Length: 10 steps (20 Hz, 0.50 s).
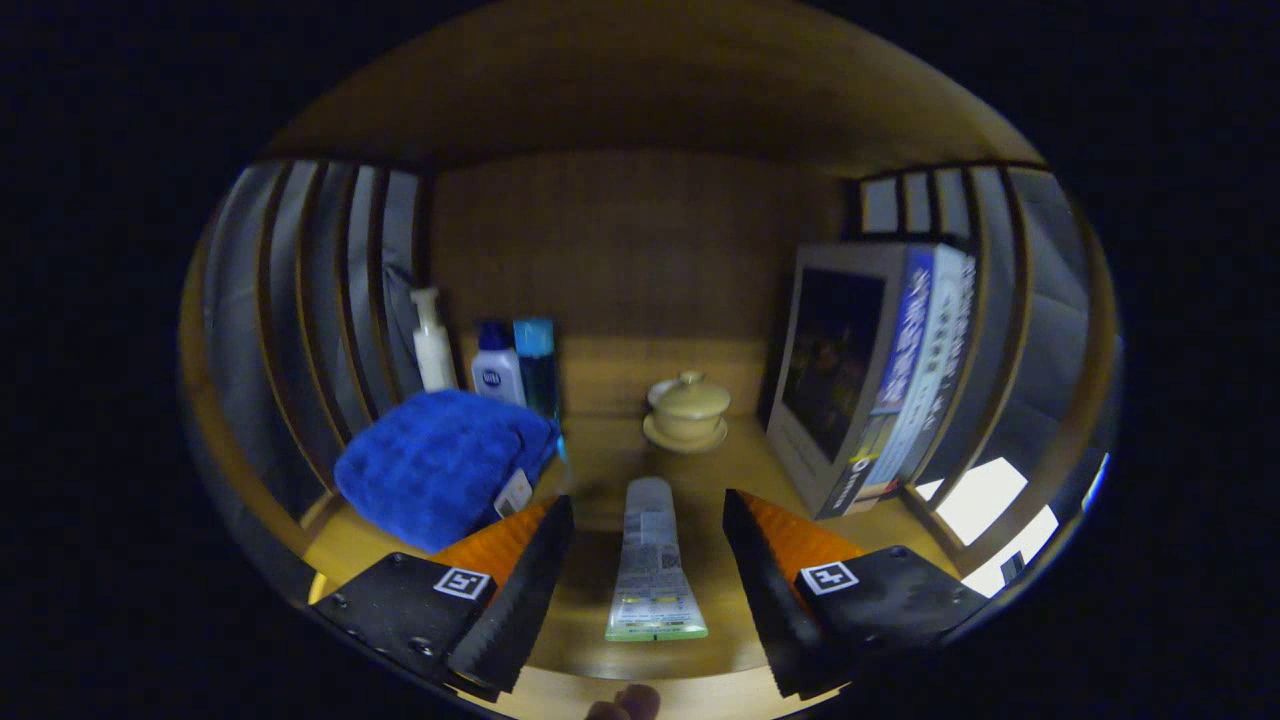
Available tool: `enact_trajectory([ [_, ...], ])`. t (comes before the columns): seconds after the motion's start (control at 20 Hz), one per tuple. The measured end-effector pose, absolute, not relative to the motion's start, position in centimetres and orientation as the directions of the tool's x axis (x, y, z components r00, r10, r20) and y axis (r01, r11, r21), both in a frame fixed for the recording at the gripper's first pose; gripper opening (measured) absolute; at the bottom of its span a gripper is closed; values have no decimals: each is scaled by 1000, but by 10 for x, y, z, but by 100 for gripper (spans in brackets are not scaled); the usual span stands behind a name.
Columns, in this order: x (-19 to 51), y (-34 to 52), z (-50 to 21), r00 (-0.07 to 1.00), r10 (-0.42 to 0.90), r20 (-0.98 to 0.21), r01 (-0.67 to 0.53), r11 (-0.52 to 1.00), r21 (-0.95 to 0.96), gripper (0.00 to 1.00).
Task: Pull open the drawer, take out the items inside it, and place them on the countertop above the cabinet.
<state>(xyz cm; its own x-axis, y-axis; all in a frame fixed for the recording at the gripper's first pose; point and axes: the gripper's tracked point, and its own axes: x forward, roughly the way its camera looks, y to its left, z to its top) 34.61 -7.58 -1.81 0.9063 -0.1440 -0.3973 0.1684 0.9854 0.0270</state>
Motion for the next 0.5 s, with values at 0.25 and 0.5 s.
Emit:
enact_trajectory([
  [0.25, 275, -74, 62, 937, -237, -255, 242, 970, -11, 96],
  [0.5, 204, -37, 93, 958, -242, -154, 240, 970, -30, 97],
])
